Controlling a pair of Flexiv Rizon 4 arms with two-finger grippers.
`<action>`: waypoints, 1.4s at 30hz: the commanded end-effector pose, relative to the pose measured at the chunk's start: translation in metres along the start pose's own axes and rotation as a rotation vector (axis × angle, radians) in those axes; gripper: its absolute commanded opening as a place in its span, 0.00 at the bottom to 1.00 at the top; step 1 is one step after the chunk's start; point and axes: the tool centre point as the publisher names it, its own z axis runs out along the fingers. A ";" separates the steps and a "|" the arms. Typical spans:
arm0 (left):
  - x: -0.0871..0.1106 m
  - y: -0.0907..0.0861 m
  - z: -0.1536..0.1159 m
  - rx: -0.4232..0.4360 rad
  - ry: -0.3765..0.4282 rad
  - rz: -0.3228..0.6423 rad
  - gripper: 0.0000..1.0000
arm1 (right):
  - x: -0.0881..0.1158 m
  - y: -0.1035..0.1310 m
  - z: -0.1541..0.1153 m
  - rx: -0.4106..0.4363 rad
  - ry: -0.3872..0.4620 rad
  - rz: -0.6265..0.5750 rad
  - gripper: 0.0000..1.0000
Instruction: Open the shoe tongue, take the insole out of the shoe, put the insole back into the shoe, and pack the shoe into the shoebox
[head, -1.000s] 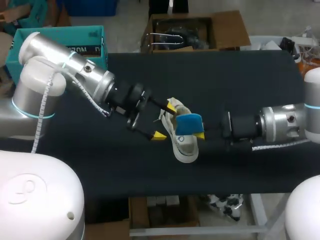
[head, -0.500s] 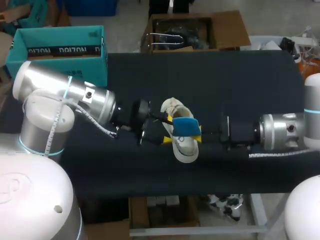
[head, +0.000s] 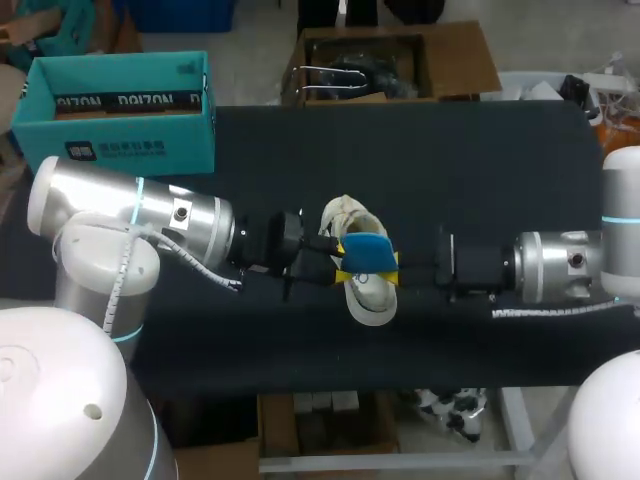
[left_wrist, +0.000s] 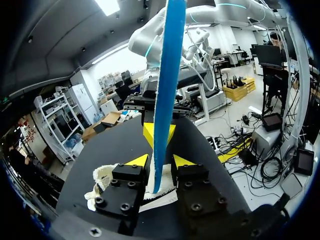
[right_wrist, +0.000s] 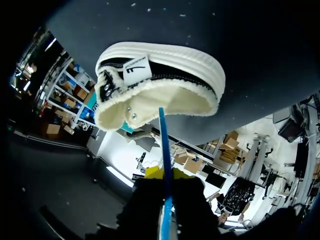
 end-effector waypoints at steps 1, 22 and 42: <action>-0.001 0.003 0.006 -0.008 0.001 0.009 0.00 | 0.000 0.003 0.002 0.004 0.003 0.000 0.00; -0.010 0.009 0.013 -0.125 0.085 0.206 0.00 | -0.008 0.004 0.000 -0.125 0.002 0.018 0.20; -0.022 0.028 0.016 -0.203 0.163 0.259 0.00 | -0.003 0.031 0.008 -0.234 0.049 0.063 0.20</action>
